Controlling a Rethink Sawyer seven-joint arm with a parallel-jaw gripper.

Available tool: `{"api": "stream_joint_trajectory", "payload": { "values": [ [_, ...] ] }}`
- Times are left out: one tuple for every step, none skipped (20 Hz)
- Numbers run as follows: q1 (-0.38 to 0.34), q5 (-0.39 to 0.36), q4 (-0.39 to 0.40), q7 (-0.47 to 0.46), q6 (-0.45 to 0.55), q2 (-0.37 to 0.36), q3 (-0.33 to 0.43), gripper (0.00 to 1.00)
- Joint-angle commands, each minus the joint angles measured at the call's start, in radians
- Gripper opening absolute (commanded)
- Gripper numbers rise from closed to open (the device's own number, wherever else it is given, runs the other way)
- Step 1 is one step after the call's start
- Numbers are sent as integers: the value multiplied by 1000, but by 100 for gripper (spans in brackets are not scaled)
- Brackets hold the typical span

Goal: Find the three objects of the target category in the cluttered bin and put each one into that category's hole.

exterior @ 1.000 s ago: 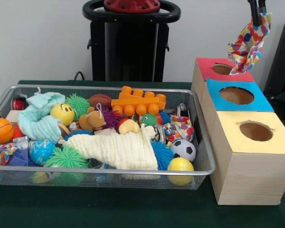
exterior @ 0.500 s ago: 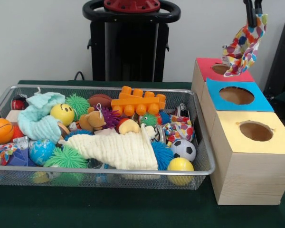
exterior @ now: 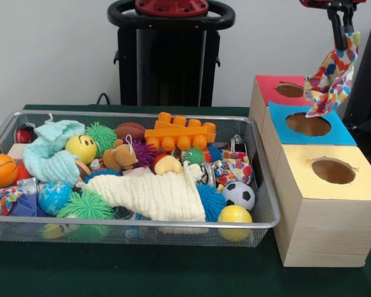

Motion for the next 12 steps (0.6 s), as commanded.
{"api": "stream_joint_trajectory", "payload": {
  "values": [
    [-4, 65, -70, 235, -103, 103, -22, 0],
    [1, 71, -75, 232, -111, 109, -26, 0],
    [4, 80, -78, 228, -110, 110, -29, 0],
    [9, 92, -82, 225, -102, 111, -36, 0],
    [29, 113, -87, 212, -105, 117, -62, 0],
    [39, 124, -93, 200, -104, 120, -79, 0],
    [54, 138, -102, 184, -100, 134, -99, 0],
    [62, 144, -110, 171, -98, 139, -112, 0],
    [70, 150, -116, 161, -90, 139, -123, 0],
    [71, 148, -120, 156, -73, 138, -126, 0],
    [70, 144, -122, 152, -63, 134, -128, 0],
    [66, 136, -121, 154, -57, 126, -123, 0]
  ]
}}
